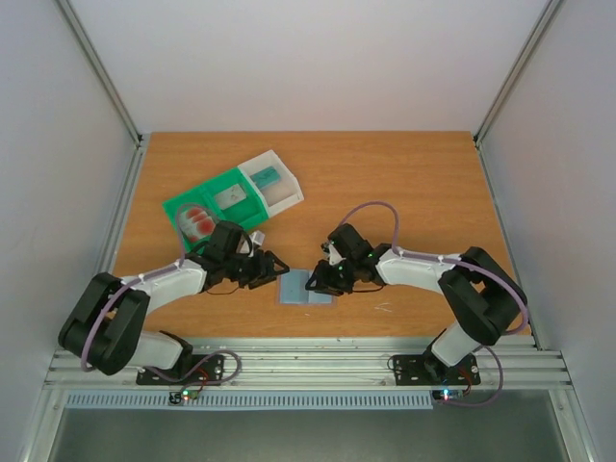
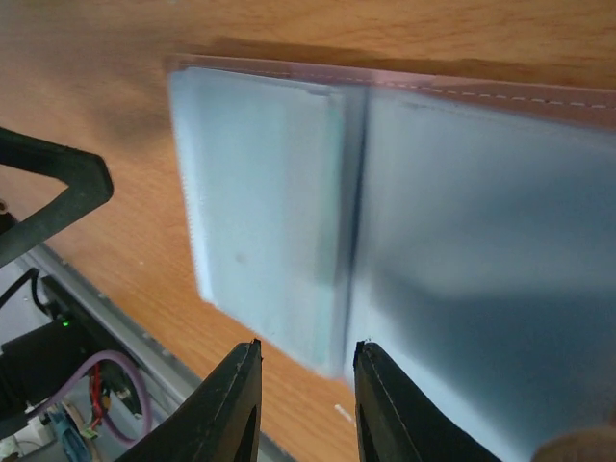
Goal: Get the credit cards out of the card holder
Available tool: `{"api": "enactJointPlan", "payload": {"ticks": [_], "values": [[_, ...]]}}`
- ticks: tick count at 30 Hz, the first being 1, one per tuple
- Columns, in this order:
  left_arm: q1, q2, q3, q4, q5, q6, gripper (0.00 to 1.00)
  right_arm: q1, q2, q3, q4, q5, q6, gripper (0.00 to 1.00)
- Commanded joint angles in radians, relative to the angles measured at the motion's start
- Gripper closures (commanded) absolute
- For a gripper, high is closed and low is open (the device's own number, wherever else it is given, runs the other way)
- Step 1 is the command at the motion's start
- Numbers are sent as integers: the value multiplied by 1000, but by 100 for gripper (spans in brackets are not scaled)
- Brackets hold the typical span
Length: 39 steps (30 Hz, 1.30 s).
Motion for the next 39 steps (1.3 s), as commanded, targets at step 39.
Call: {"api": "enactJointPlan", "payload": {"ticks": [39], "values": [[-21, 199, -90, 430, 84, -175, 44, 6, 187, -65, 227, 14, 12, 99]]}}
